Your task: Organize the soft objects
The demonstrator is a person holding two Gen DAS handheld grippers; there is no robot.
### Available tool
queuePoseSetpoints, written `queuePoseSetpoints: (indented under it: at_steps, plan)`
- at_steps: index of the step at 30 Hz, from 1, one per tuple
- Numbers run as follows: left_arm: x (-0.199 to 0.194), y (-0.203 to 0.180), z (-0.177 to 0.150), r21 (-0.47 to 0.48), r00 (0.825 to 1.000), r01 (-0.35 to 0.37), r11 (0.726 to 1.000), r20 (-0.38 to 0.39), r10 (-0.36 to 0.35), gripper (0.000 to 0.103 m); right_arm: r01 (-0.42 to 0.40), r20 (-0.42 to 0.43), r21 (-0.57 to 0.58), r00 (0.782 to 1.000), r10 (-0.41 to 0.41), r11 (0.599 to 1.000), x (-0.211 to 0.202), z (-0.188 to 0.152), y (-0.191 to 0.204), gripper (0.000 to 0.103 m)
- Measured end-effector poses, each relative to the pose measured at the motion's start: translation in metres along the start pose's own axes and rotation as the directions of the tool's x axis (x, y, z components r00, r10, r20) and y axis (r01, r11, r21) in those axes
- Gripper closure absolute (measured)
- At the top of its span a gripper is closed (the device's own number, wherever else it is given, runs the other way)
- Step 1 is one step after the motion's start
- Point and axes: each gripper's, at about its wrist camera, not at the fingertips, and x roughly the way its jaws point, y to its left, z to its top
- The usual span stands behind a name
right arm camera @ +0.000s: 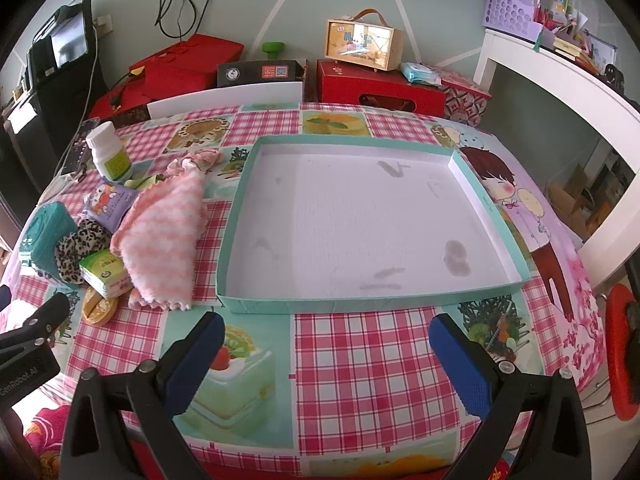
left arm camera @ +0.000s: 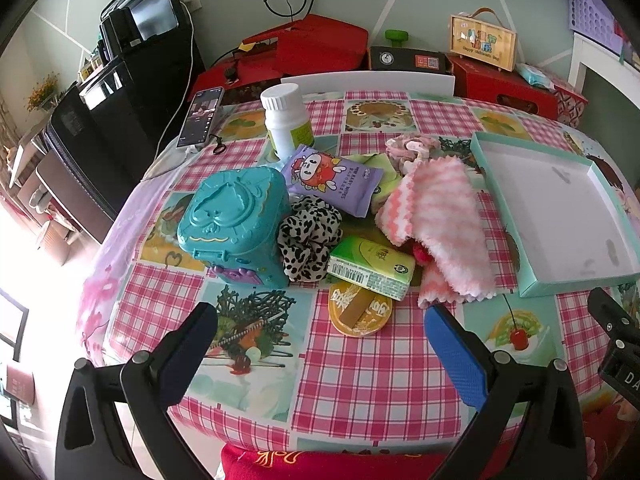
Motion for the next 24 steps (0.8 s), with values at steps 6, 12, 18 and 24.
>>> queuePoseSetpoints:
  at_steps: [6, 12, 18, 24]
  plan:
    - [0.0007, -0.0001, -0.0006, 0.000, 1.000, -0.006, 1.000, -0.003, 0.006, 0.000, -0.001, 0.000, 0.003, 1.000, 0.001, 1.000, -0.0001, -0.0001, -0.0005, 0.000]
    - [0.0012, -0.0008, -0.0013, 0.003, 1.000, -0.010, 1.000, -0.007, 0.010, 0.000, 0.000, -0.001, 0.002, 1.000, 0.000, 1.000, -0.0001, 0.0000, -0.0008, 0.000]
    - [0.0018, -0.0016, -0.0015, 0.003, 1.000, -0.010, 1.000, -0.010, 0.010, 0.000, -0.001, -0.003, 0.003, 1.000, 0.001, 1.000, 0.0004, -0.0002, -0.0026, 0.000]
    - [0.0018, -0.0017, -0.0016, 0.003, 1.000, -0.010, 1.000, -0.009, 0.010, 0.000, 0.001, -0.003, 0.003, 1.000, -0.001, 1.000, 0.0009, -0.0002, -0.0019, 0.000]
